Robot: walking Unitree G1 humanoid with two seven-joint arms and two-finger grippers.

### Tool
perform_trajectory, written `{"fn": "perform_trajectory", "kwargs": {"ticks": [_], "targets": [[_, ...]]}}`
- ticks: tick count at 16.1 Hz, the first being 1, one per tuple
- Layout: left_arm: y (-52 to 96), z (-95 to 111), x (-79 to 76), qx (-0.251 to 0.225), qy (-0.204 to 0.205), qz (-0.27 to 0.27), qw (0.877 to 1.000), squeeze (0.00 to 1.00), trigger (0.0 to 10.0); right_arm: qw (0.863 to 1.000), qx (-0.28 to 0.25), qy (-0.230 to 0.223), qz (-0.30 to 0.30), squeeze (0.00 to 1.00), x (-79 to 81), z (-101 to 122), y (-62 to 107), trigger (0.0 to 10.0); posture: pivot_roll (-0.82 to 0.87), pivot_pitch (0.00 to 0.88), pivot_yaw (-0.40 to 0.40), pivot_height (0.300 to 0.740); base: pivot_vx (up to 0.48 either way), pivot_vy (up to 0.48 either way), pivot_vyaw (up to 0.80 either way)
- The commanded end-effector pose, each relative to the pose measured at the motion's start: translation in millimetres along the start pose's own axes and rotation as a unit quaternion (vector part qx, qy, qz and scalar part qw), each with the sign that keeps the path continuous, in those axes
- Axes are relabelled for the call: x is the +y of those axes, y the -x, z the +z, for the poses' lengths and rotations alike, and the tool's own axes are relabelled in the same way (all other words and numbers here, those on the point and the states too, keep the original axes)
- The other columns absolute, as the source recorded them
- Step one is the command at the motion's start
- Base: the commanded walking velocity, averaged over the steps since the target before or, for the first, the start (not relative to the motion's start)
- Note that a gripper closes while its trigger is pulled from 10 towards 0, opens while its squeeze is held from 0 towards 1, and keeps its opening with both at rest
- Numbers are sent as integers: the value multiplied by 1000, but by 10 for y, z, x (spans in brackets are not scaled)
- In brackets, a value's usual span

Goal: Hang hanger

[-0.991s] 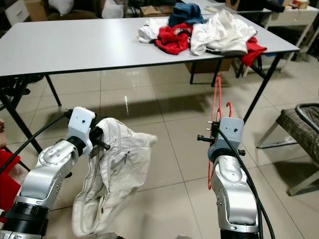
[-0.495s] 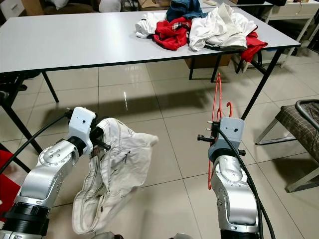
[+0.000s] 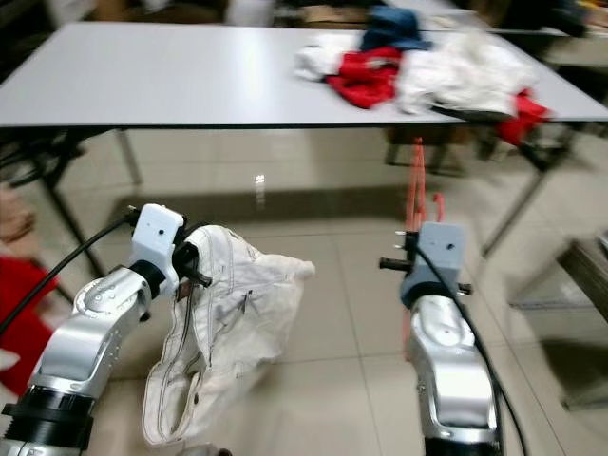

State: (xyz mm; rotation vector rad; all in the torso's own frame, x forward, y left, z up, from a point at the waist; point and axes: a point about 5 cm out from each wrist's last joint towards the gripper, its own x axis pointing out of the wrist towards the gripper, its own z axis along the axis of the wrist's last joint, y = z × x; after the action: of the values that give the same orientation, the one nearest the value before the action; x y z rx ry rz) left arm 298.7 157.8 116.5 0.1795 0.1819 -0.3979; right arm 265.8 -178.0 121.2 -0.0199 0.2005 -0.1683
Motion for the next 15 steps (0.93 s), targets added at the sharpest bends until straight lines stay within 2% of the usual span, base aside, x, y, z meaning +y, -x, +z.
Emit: {"fn": "perform_trajectory", "kwargs": {"ticks": [1, 15], "targets": [[-19, 168, -12, -34, -8, -3, 999, 0, 10000, 1000, -1, -1, -8, 0, -53, 10, 4, 10000, -109, 0, 0, 740, 266, 0, 0], [-18, 161, -13, -32, -8, -7, 999, 0, 10000, 1000, 1, -6, -6, 0, -38, -1, 11, 10000, -107, 0, 2, 740, 270, 0, 0]]}}
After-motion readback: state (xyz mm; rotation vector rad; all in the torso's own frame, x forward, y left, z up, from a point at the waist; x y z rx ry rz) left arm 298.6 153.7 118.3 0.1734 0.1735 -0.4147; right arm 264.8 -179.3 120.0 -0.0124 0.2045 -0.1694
